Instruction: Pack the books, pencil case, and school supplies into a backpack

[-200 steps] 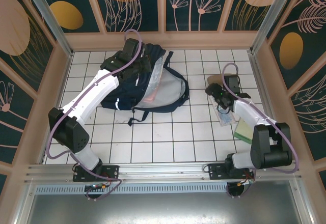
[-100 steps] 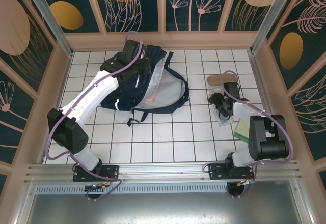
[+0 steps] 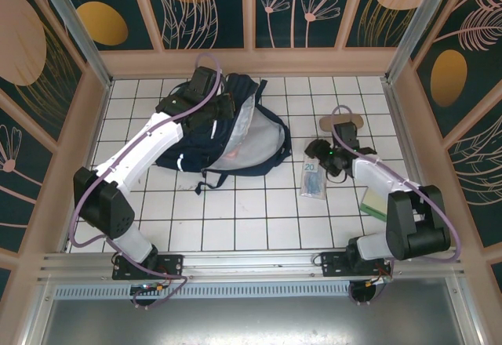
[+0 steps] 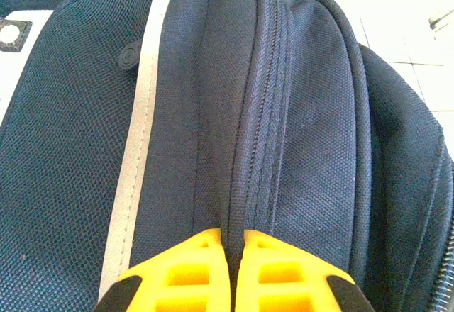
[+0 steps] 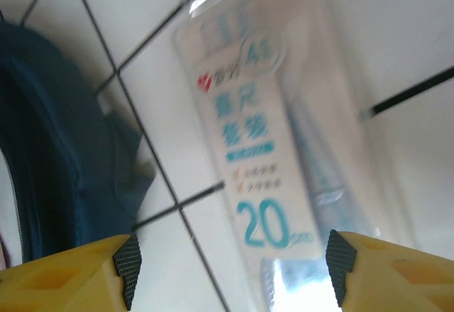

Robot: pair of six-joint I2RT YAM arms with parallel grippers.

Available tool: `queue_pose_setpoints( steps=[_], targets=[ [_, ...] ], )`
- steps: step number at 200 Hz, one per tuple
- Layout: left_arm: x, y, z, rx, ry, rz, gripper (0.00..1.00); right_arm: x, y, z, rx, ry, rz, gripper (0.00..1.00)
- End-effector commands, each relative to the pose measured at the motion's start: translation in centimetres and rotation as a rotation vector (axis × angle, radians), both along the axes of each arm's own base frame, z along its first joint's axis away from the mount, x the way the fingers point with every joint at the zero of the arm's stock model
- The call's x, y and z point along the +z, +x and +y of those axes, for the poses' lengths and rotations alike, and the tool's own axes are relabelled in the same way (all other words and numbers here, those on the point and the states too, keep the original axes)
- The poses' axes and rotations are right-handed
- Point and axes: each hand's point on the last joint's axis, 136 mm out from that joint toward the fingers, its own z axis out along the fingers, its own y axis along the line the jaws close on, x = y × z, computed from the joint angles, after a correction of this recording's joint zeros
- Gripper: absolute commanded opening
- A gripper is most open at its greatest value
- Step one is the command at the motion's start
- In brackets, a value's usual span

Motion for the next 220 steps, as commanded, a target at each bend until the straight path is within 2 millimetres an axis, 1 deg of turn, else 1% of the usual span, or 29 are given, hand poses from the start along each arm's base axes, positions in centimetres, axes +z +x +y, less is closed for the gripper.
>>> queue_pose_setpoints(
  steps=[1,11,26,37,54,71,89,104,106,109,112,115,124,132,141,147,151,158,173,180,192,197,200,203,210,220],
  targets=[
    [2.8,0.2,0.9,0.007,0.004,-0.095,0.0,0.2,-0.1,-2.2,0.001,-0.04,0.004,0.7],
    [2.6,0.2,1.0,0.011,0.01,-0.094,0.0,-0.2,0.0,-2.5,0.007,-0.048,0.009,0.7],
    [1.9,0.1,0.8,-0.003,0.014,-0.084,0.0,-1.2,0.0,-2.6,0.021,-0.062,0.033,0.68],
    [0.7,0.2,1.0,-0.001,0.042,-0.067,0.0,-1.8,-0.2,-2.6,0.026,-0.068,0.048,0.67],
    [-2.2,0.2,2.0,0.017,0.13,-0.027,0.0,-2.8,-0.5,-2.3,0.036,-0.049,0.058,0.63],
    [-4.9,-0.2,3.1,0.021,0.22,0.026,0.0,-3.6,-1.1,-2.2,0.036,-0.04,0.079,0.63],
    [-6.7,-0.6,4.2,0.033,0.294,0.059,0.0,-4.0,-1.5,-2.3,0.026,-0.041,0.081,0.62],
    [-7.1,-1.0,3.9,0.008,0.282,0.076,0.0,-4.0,-1.8,-2.4,0.022,-0.041,0.077,0.63],
    [-7.2,-1.1,3.8,0.003,0.276,0.079,0.02,-4.0,-1.8,-2.5,0.02,-0.041,0.076,0.62],
    [-7.1,-1.2,3.6,-0.002,0.267,0.082,0.08,-3.9,-1.8,-2.5,0.019,-0.042,0.075,0.62],
    [-7.1,-1.3,3.3,-0.01,0.253,0.084,0.15,-3.9,-1.8,-2.6,0.016,-0.043,0.073,0.63],
    [-7.1,-1.4,3.1,-0.017,0.24,0.089,0.15,-3.9,-1.9,-2.6,0.014,-0.045,0.072,0.63],
    [-6.7,-1.6,2.4,-0.033,0.197,0.093,0.07,-3.8,-1.9,-2.9,0.003,-0.055,0.07,0.63],
    [-6.2,-1.7,1.8,-0.037,0.158,0.09,0.07,-3.6,-1.9,-3.0,-0.002,-0.055,0.065,0.63],
    [-5.4,-1.8,1.1,-0.038,0.109,0.086,0.15,-3.5,-2.0,-3.2,-0.007,-0.052,0.057,0.63],
    [-4.9,-1.9,0.5,-0.043,0.076,0.083,0.27,-3.4,-2.0,-3.3,-0.009,-0.052,0.055,0.63],
    [-4.5,-2.0,0.1,-0.045,0.053,0.08,0.3,-3.5,-2.0,-3.4,-0.011,-0.053,0.056,0.63],
    [-4.0,-2.2,-0.8,-0.053,0.016,0.073,0.32,-3.6,-2.2,-3.6,-0.018,-0.054,0.061,0.63],
    [-3.5,-2.7,-3.1,-0.078,-0.032,0.066,0.33,-3.9,-2.5,-3.9,-0.028,-0.056,0.072,0.63],
    [-3.7,-3.1,-4.5,-0.098,-0.051,0.068,0.33,-4.0,-2.6,-4.0,-0.029,-0.056,0.072,0.62],
    [-4.5,-3.8,-7.0,-0.138,-0.083,0.085,0.31,-4.1,-2.8,-3.9,-0.023,-0.048,0.066,0.62],
    [-5.1,-4.1,-8.0,-0.154,-0.101,0.099,0.29,-4.1,-2.8,-3.8,-0.018,-0.042,0.065,0.61],
    [-5.0,-4.4,-8.7,-0.167,-0.119,0.102,0.27,-4.2,-2.8,-3.8,-0.015,-0.038,0.063,0.61],
    [-6.2,-4.6,-9.6,-0.182,-0.124,0.127,0.26,-4.2,-2.8,-3.7,-0.01,-0.034,0.061,0.61],
    [-7.1,-5.1,-11.4,-0.22,-0.15,0.152,0.24,-4.2,-2.8,-3.4,0.003,-0.02,0.055,0.6],
    [-8.1,-5.6,-13.4,-0.25,-0.16,0.165,0.22,-4.1,-2.7,-3.1,0.016,-0.006,0.044,0.59]
  ],
)
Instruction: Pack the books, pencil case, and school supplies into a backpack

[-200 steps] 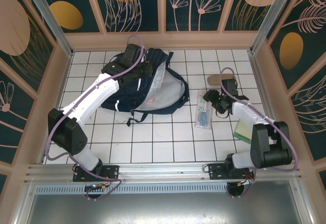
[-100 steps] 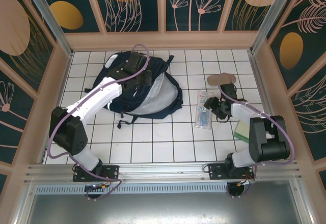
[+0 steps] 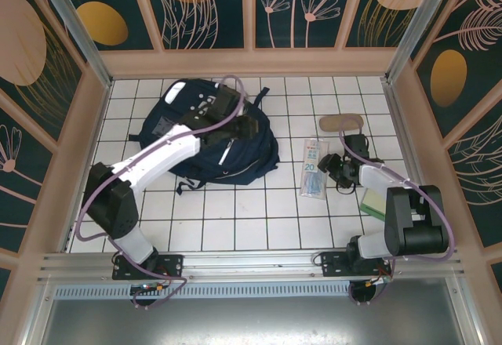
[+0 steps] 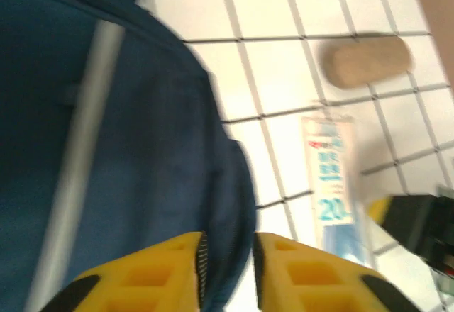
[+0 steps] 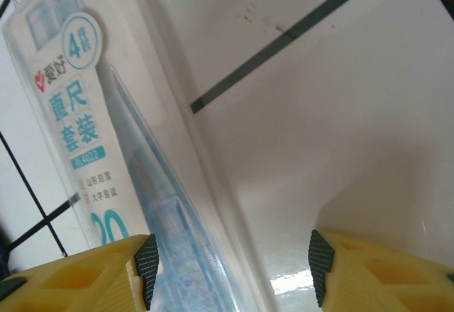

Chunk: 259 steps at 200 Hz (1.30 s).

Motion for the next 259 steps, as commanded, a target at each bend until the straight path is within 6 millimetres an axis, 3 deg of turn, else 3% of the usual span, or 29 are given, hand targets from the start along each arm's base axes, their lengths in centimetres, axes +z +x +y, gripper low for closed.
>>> queue_pose_setpoints(
  steps=[1,20,45,91,115,142,166,200,226,247,259],
  targets=[
    [-2.7,-1.1,-5.7,-0.074,-0.102,0.078,0.21,0.6,0.4,0.6,0.037,0.036,-0.05,0.59],
    [-5.0,-1.9,-9.1,-0.131,-0.106,0.1,0.18,0.4,0.5,0.9,0.051,0.052,-0.053,0.56],
    [-8.9,-2.2,-11.9,-0.166,-0.072,0.172,0.13,0.2,0.6,1.6,0.073,0.088,-0.055,0.54],
    [-15.3,-3.2,-13.5,-0.194,-0.008,0.271,0.12,0.1,0.3,2.3,0.092,0.128,-0.055,0.53],
    [-17.6,-3.8,-14.1,-0.206,0.014,0.31,0.12,-0.4,0.1,2.5,0.098,0.135,-0.037,0.53],
    [-19.2,-4.4,-14.5,-0.213,0.017,0.341,0.12,-1.3,-0.5,2.7,0.101,0.151,-0.005,0.53],
    [-20.2,-4.8,-14.6,-0.212,0.026,0.364,0.11,-0.9,-0.6,3.4,0.118,0.188,-0.026,0.51],
    [-20.8,-5.1,-14.3,-0.207,0.032,0.379,0.08,2.0,-0.4,6.3,0.212,0.365,-0.138,0.47],
    [-20.7,-5.0,-14.2,-0.202,0.033,0.378,0.08,4.3,-0.1,7.3,0.251,0.429,-0.213,0.45],
    [-20.6,-5.1,-14.1,-0.199,0.034,0.376,0.08,5.1,0.2,7.3,0.252,0.435,-0.241,0.45],
    [-20.6,-5.1,-13.9,-0.195,0.037,0.372,0.08,4.4,0.4,5.7,0.188,0.339,-0.209,0.45]
  ],
)
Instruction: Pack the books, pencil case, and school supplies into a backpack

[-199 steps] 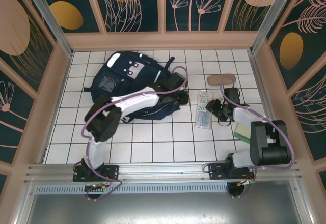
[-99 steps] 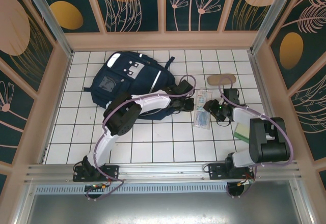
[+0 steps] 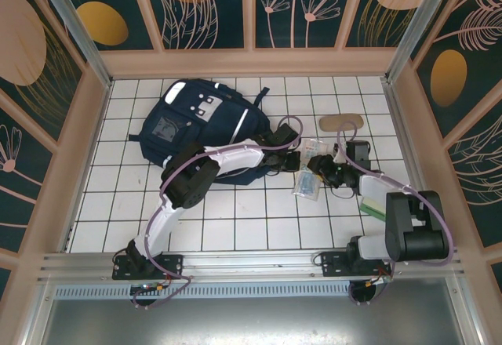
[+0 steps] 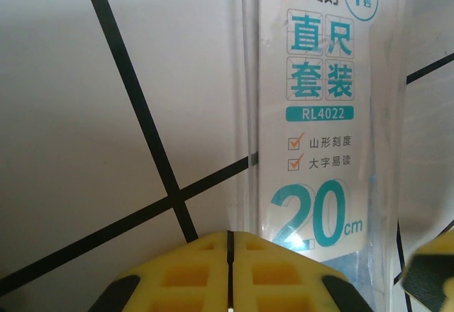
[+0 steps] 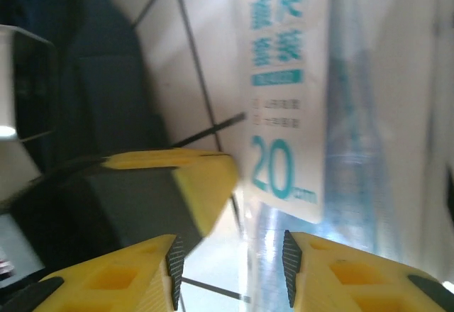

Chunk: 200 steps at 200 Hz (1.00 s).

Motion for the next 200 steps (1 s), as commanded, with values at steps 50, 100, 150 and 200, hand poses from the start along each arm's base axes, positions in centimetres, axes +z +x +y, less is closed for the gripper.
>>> queue_pose_setpoints(
  steps=[50,100,150,200],
  targets=[
    [-1.5,-1.3,0.5,0.003,0.039,0.033,0.08,-1.0,0.2,-5.6,-0.18,-0.295,0.052,0.47],
    [0.9,-0.6,-0.1,-0.002,0.019,-0.009,0.1,-3.0,-0.2,-6.0,-0.188,-0.312,0.089,0.46],
    [-1.2,-1.3,-0.1,-0.012,0.024,0.043,0.1,-5.0,-0.2,-2.7,-0.062,-0.203,0.139,0.45],
    [-1.8,-1.6,-0.3,-0.018,0.016,0.063,0.1,-3.1,0.2,1.4,0.052,-0.121,0.079,0.43]
  ],
)
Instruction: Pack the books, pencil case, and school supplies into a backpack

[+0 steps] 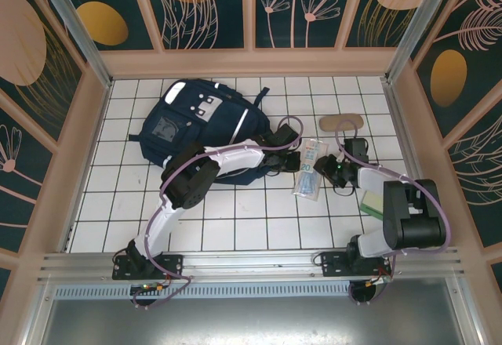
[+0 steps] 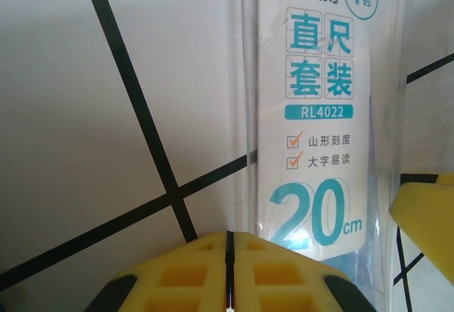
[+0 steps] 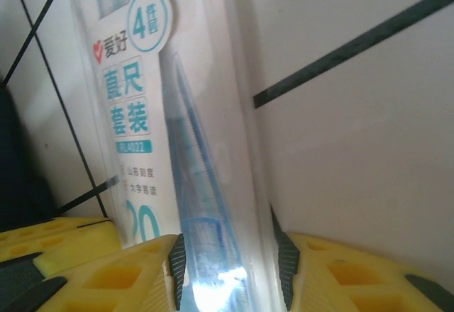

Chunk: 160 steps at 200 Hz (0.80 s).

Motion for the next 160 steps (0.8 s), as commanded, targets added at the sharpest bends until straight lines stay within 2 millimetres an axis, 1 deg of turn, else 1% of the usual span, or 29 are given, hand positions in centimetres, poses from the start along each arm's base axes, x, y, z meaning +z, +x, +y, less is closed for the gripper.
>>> queue_pose_setpoints(
  steps=[1,22,36,47,55,66,80,100,116,128,138,146,160],
  targets=[
    [-1.9,-1.5,-0.3,-0.02,0.014,0.065,0.1,0.7,-0.7,4.7,0.151,0.119,-0.011,0.43],
    [-1.9,-1.4,-0.3,-0.021,0.012,0.063,0.09,3.0,-0.1,6.0,0.181,0.17,-0.073,0.42],
    [-1.8,-1.4,-0.3,-0.021,0.014,0.061,0.09,4.2,0.3,6.0,0.18,0.176,-0.11,0.41],
    [-1.8,-1.3,-0.3,-0.022,0.016,0.057,0.09,4.8,0.6,5.6,0.169,0.17,-0.129,0.37],
    [-1.7,-1.3,-0.2,-0.02,0.019,0.054,0.09,4.8,0.7,5.2,0.152,0.156,-0.131,0.34],
    [-1.6,-1.2,-0.2,-0.019,0.024,0.048,0.09,4.4,0.8,4.3,0.122,0.129,-0.119,0.26],
    [-1.2,-1.1,0.0,-0.015,0.031,0.036,0.09,3.9,0.7,3.3,0.089,0.104,-0.105,0.22],
    [-0.2,-0.7,0.4,-0.005,0.039,0.013,0.09,3.5,0.3,2.1,0.045,0.082,-0.096,0.06],
    [1.4,-0.1,0.7,0.006,0.045,-0.017,0.08,3.7,0.2,1.8,0.031,0.08,-0.108,0.01],
    [3.2,0.6,1.1,0.023,0.04,-0.047,0.08,3.9,0.1,1.6,0.025,0.079,-0.116,0.0],
    [5.1,1.5,1.7,0.039,0.035,-0.076,0.09,4.3,0.1,1.4,0.019,0.077,-0.125,0.0],
    [7.0,2.2,2.3,0.056,0.033,-0.109,0.09,4.5,0.1,1.3,0.016,0.074,-0.13,0.0],
    [10.1,3.7,4.1,0.095,0.052,-0.174,0.15,4.9,0.0,1.2,0.014,0.075,-0.143,0.0]
  ],
)
